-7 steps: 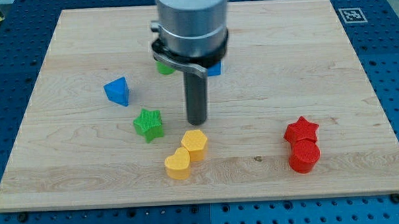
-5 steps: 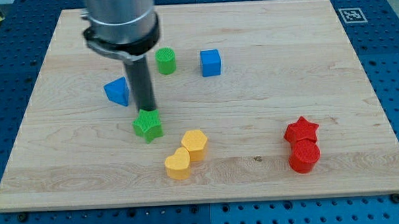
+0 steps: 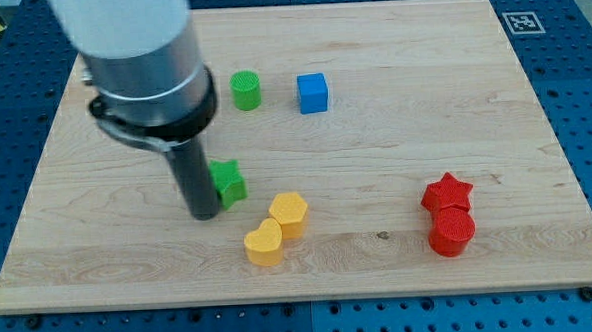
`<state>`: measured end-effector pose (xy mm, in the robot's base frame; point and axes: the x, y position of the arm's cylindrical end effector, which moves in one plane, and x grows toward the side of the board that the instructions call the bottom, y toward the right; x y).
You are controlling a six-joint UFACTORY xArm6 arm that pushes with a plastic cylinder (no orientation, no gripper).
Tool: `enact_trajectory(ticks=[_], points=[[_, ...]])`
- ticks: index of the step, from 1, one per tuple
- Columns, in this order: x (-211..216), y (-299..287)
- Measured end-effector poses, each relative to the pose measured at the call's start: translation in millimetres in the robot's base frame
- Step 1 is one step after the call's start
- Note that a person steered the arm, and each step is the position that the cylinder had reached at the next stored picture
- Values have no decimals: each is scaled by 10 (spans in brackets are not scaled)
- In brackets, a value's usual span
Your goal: Move the green star and green circle towards top left
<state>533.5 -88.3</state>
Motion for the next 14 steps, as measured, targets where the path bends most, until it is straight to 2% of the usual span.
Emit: enact_trajectory(ticks=[2,3,5,9,11,14], points=[[-34,574],[-128,594],[-128,-19],[-169,-392],[-491,-392],[-632,131]])
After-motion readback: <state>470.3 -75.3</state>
